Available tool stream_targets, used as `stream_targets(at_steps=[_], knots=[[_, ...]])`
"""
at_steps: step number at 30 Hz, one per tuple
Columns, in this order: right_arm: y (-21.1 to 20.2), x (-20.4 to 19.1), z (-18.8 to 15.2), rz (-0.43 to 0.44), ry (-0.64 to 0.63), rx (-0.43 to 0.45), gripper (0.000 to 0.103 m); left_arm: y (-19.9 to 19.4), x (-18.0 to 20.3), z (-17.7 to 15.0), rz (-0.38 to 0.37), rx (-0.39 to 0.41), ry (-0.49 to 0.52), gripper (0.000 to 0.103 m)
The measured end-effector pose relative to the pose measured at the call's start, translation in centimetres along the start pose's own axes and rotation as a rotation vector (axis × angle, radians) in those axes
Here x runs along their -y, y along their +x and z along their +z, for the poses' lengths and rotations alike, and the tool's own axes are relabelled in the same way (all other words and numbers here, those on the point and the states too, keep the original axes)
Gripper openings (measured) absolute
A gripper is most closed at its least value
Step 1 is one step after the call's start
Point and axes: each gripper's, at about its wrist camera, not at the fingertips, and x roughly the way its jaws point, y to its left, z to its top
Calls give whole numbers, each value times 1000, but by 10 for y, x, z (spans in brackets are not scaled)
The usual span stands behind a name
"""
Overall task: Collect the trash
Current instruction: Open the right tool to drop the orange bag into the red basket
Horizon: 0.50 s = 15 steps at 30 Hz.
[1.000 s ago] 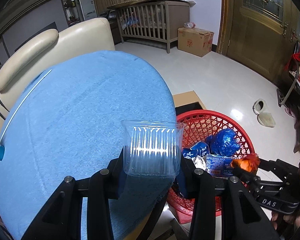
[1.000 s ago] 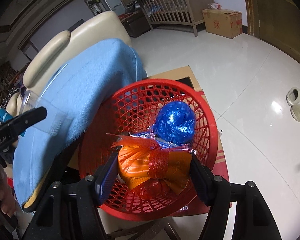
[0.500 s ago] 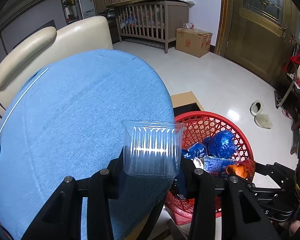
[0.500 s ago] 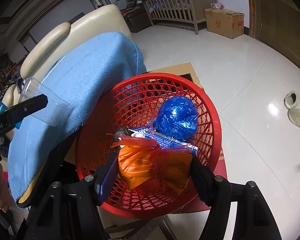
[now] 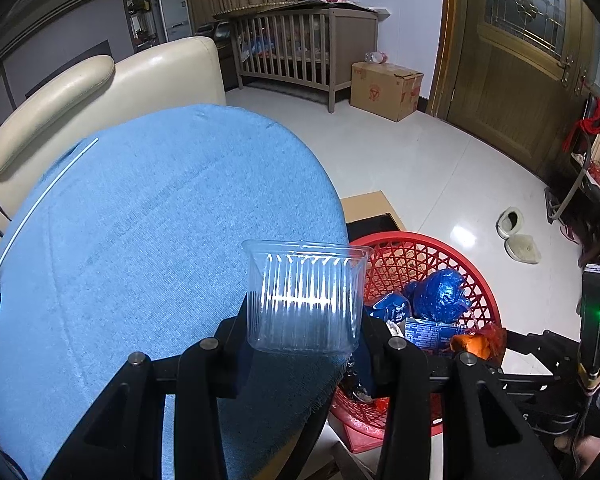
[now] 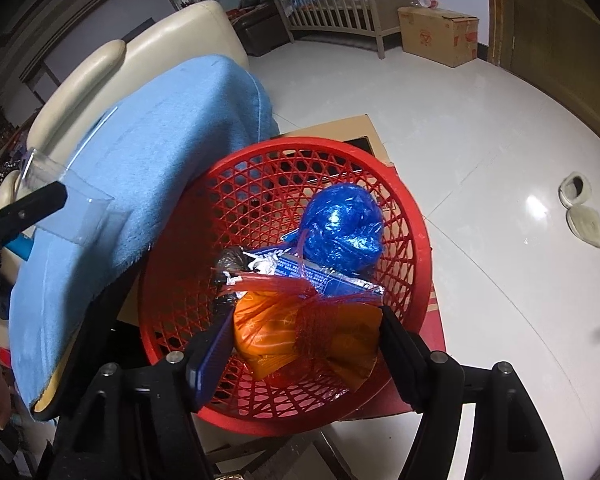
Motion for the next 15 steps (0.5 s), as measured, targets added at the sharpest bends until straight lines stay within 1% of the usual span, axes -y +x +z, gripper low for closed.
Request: stream_targets(at_steps=[2,4,8,15], knots=[[-2,2,1,4,10,7,75,0,1,0,0,-1,2,44],[-3,3,1,13,18,7,79,2,2,0,-2,-4,3,44],[-3,4,0,29,22,6,82,4,8,1,-6,-8,13,44],[-19,29,5,15,117,89,82,12,25,1,-32,-32,48,44]])
